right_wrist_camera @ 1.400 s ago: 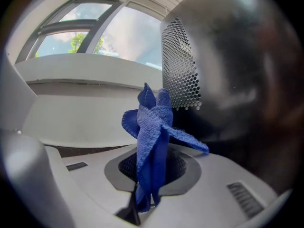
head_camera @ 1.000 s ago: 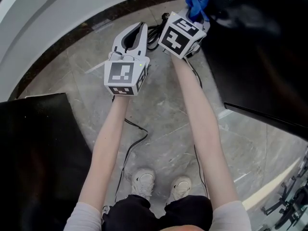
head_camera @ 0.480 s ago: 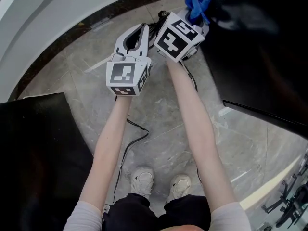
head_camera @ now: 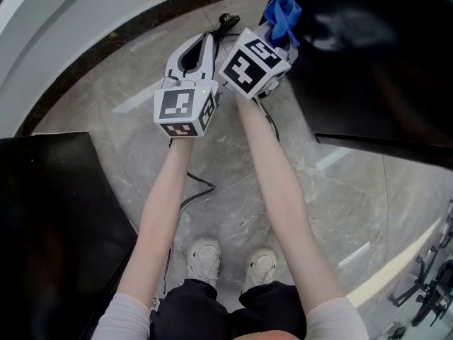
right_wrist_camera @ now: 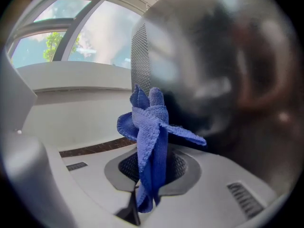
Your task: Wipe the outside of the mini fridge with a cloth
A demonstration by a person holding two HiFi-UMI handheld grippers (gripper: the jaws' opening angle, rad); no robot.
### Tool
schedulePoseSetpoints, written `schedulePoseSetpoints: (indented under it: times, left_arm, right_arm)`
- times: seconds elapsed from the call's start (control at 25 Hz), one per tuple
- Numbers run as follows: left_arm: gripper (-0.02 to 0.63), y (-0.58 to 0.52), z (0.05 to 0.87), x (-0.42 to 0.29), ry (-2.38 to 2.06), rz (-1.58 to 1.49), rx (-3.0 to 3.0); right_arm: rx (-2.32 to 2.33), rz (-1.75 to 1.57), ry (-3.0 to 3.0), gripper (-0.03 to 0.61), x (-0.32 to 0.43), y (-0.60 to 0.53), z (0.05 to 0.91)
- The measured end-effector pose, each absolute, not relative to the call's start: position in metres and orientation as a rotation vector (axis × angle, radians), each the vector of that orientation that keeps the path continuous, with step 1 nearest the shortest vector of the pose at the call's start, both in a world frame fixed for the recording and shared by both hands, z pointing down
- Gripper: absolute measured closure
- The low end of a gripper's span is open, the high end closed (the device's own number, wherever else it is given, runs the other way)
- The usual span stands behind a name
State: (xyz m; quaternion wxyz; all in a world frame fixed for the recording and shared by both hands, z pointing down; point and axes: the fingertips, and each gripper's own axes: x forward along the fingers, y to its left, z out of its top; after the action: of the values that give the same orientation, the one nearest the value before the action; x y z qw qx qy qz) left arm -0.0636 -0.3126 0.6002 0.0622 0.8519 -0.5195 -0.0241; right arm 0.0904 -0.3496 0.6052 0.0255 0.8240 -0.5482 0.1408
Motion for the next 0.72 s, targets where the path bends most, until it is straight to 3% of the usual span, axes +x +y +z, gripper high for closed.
schedulePoseSetpoints:
  times: [0.72]
  left_arm:
    - [0.609, -0.245, 0.557, -0.020, -1.502, -0.072, 2.683]
  right_arm:
    - [2.556, 0.399, -1.643, 0.495, 0.130, -0.249, 0.587]
